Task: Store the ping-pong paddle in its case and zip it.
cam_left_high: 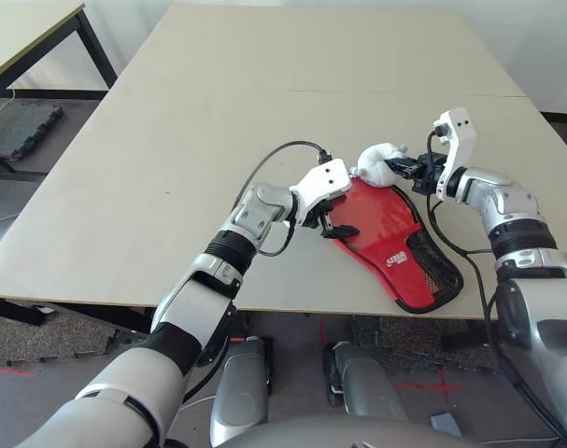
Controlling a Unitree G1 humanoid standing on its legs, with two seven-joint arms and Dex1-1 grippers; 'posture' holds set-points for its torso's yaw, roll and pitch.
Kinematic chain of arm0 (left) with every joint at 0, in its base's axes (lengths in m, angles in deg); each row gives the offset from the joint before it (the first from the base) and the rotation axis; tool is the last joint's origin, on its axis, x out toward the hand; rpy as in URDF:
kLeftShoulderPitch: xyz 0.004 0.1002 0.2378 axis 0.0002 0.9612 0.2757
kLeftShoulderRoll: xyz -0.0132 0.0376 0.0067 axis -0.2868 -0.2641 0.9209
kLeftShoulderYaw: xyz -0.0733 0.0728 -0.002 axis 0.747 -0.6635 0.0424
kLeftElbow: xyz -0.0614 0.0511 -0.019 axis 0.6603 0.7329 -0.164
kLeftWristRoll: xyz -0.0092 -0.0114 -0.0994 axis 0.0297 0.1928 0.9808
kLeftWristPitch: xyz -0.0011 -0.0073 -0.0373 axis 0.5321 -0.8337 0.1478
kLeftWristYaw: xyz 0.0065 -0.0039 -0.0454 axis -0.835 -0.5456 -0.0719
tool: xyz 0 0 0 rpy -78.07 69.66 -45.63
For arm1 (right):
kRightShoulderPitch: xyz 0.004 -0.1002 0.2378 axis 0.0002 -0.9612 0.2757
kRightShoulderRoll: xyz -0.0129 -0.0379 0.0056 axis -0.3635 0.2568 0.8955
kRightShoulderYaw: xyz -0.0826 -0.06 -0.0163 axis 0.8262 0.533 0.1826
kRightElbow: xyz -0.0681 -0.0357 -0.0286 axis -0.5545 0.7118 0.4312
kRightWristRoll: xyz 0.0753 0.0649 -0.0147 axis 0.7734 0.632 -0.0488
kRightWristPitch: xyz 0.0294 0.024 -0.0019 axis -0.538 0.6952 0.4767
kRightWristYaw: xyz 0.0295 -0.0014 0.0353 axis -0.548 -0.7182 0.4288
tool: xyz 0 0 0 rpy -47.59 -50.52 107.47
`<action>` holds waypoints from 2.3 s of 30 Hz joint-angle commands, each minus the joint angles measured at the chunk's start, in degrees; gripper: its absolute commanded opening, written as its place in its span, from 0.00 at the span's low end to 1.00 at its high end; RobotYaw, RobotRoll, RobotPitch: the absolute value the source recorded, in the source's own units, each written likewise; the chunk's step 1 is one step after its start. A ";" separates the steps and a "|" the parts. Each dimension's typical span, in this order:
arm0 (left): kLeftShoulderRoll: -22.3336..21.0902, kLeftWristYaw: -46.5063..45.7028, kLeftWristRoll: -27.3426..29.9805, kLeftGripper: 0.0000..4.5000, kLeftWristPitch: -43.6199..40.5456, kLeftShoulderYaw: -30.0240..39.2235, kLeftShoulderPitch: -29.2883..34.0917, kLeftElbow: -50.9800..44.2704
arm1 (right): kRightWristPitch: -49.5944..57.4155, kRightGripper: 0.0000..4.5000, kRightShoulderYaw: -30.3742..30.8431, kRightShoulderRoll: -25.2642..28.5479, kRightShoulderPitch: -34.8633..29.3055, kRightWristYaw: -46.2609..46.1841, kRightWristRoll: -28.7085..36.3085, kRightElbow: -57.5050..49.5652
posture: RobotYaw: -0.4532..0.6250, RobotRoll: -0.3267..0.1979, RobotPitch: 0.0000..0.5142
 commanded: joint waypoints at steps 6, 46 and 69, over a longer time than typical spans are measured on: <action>-0.37 0.59 -1.74 1.00 -2.00 -2.23 1.90 1.01 | -9.26 0.00 -2.33 2.38 4.05 -7.31 -3.16 10.26 | 0.45 0.62 0.27; 1.79 0.62 -2.23 1.00 -0.01 -3.07 -0.72 4.97 | 19.70 0.00 -4.80 25.82 -31.20 29.01 7.17 -22.99 | 0.39 0.62 0.26; 2.34 0.16 -2.55 1.00 0.89 -3.03 -1.18 6.46 | 37.68 0.00 -5.35 32.90 -38.81 39.63 20.55 -44.48 | 0.38 0.62 0.29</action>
